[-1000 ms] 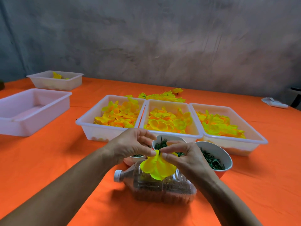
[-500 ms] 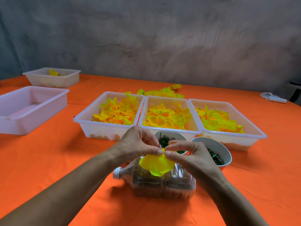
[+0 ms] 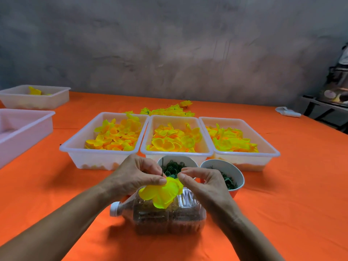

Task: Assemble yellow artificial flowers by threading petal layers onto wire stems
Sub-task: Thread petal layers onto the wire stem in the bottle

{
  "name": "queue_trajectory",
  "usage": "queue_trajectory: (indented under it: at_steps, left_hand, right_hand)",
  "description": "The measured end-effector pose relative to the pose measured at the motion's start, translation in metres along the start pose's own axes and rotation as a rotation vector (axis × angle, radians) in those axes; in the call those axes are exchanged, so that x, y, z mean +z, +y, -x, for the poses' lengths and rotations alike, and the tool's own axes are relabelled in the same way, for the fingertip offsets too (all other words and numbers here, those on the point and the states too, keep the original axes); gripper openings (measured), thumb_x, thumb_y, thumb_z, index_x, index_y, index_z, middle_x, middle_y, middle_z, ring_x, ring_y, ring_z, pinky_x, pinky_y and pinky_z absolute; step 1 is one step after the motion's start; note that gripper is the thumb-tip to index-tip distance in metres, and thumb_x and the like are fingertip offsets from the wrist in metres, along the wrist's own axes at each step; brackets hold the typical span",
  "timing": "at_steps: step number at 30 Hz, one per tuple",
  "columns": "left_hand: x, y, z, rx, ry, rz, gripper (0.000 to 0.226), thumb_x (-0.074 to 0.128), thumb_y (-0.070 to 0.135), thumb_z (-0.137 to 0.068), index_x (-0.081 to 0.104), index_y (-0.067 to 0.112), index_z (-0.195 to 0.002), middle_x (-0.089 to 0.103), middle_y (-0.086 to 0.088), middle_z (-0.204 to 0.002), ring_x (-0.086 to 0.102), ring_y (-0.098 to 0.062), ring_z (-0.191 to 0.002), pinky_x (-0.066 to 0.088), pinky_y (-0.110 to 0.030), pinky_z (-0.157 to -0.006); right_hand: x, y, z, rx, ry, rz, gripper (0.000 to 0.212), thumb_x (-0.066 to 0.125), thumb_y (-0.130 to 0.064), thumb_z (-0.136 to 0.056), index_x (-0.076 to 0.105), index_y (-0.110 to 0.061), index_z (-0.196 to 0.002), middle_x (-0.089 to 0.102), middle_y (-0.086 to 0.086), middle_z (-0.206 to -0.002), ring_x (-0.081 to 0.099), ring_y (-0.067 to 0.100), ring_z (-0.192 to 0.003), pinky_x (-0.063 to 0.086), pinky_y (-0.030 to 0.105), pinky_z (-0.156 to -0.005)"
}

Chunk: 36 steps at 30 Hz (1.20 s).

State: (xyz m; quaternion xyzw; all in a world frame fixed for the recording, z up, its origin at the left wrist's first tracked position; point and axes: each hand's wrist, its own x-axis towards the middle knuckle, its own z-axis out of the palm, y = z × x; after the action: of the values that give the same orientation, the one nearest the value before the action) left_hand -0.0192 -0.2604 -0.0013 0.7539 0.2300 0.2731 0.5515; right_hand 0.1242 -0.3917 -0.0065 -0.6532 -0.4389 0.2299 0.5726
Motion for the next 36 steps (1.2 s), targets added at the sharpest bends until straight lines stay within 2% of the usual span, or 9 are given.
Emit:
queue_trajectory:
  at_steps: [4, 9, 13, 17, 22, 26, 30, 34, 36]
  left_hand:
    - [0.000, 0.002, 0.000, -0.010, -0.028, -0.010, 0.011, 0.075, -0.011, -0.064, 0.067, -0.004, -0.064, 0.065, -0.016, -0.075, 0.060, -0.023, -0.075, 0.050, -0.026, -0.067]
    - [0.000, 0.003, 0.002, 0.001, -0.045, 0.027, 0.010, 0.077, 0.003, -0.058, 0.068, -0.001, -0.061, 0.065, -0.015, -0.074, 0.060, -0.022, -0.074, 0.051, -0.025, -0.065]
    - [-0.003, 0.005, -0.001, 0.002, -0.097, 0.035, 0.009, 0.077, 0.004, -0.058, 0.070, 0.010, -0.055, 0.065, -0.017, -0.076, 0.060, -0.022, -0.073, 0.051, -0.024, -0.064]
    - [-0.009, 0.007, -0.004, 0.015, -0.188, -0.006, 0.012, 0.078, 0.006, -0.062, 0.071, 0.014, -0.057, 0.067, -0.014, -0.078, 0.062, -0.018, -0.074, 0.049, -0.026, -0.068]
    - [-0.014, 0.005, -0.004, 0.017, -0.201, -0.026, 0.009, 0.079, 0.003, -0.068, 0.073, 0.009, -0.066, 0.069, -0.011, -0.082, 0.064, -0.017, -0.080, 0.050, -0.026, -0.072]
    - [-0.015, 0.005, -0.005, 0.007, -0.205, -0.050, 0.011, 0.079, 0.001, -0.070, 0.074, 0.010, -0.067, 0.071, -0.009, -0.082, 0.065, -0.016, -0.081, 0.051, -0.026, -0.073]
    - [-0.014, 0.004, -0.004, 0.008, -0.192, -0.030, 0.007, 0.079, 0.007, -0.067, 0.075, 0.012, -0.068, 0.071, -0.007, -0.080, 0.065, -0.019, -0.082, 0.051, -0.028, -0.075]
    - [-0.013, 0.003, -0.005, 0.012, -0.190, -0.021, 0.007, 0.079, 0.010, -0.065, 0.075, 0.016, -0.067, 0.071, -0.005, -0.079, 0.065, -0.019, -0.082, 0.050, -0.027, -0.073]
    - [-0.013, 0.003, -0.006, 0.019, -0.187, -0.031, 0.006, 0.080, 0.010, -0.065, 0.075, 0.012, -0.069, 0.070, -0.006, -0.079, 0.065, -0.019, -0.082, 0.050, -0.027, -0.073]
  right_hand:
    - [-0.005, 0.003, -0.008, -0.029, 0.056, 0.034, 0.020, 0.070, -0.018, -0.082, 0.071, -0.026, -0.064, 0.072, -0.014, -0.070, 0.061, -0.005, -0.068, 0.045, 0.010, -0.065]
    - [-0.025, 0.009, -0.027, -0.058, 0.130, 0.041, 0.017, 0.066, -0.017, -0.087, 0.073, -0.021, -0.072, 0.069, -0.015, -0.064, 0.058, -0.008, -0.061, 0.043, 0.010, -0.059]
    - [-0.056, 0.017, -0.059, -0.069, 0.251, 0.190, 0.017, 0.063, -0.019, -0.089, 0.073, -0.009, -0.098, 0.072, 0.001, -0.092, 0.065, 0.012, -0.089, 0.051, 0.030, -0.083]
    - [-0.095, 0.026, -0.101, -0.069, 0.336, 0.496, 0.024, 0.058, -0.016, -0.091, 0.070, -0.004, -0.108, 0.068, 0.012, -0.113, 0.061, 0.024, -0.109, 0.044, 0.034, -0.095]
    - [-0.119, 0.044, -0.146, 0.027, 0.244, 0.756, 0.028, 0.053, -0.020, -0.094, 0.067, -0.008, -0.114, 0.063, 0.013, -0.124, 0.056, 0.031, -0.116, 0.041, 0.034, -0.092]
    - [-0.111, 0.053, -0.169, 0.078, 0.117, 0.780, 0.036, 0.049, -0.026, -0.096, 0.071, 0.002, -0.098, 0.067, 0.024, -0.108, 0.058, 0.037, -0.103, 0.041, 0.036, -0.080]
    - [-0.099, 0.062, -0.179, 0.212, -0.010, 0.817, 0.046, 0.034, -0.035, -0.101, 0.071, -0.008, -0.106, 0.062, 0.019, -0.121, 0.048, 0.037, -0.119, 0.032, 0.038, -0.101]
    - [-0.100, 0.076, -0.177, 0.311, -0.066, 0.971, 0.050, 0.027, -0.043, -0.100, 0.062, -0.008, -0.099, 0.057, 0.019, -0.111, 0.043, 0.038, -0.120, 0.032, 0.037, -0.092]
    - [-0.099, 0.079, -0.175, 0.349, -0.075, 1.074, 0.049, 0.024, -0.048, -0.100, 0.058, -0.013, -0.104, 0.054, 0.017, -0.119, 0.039, 0.035, -0.122, 0.034, 0.037, -0.092]
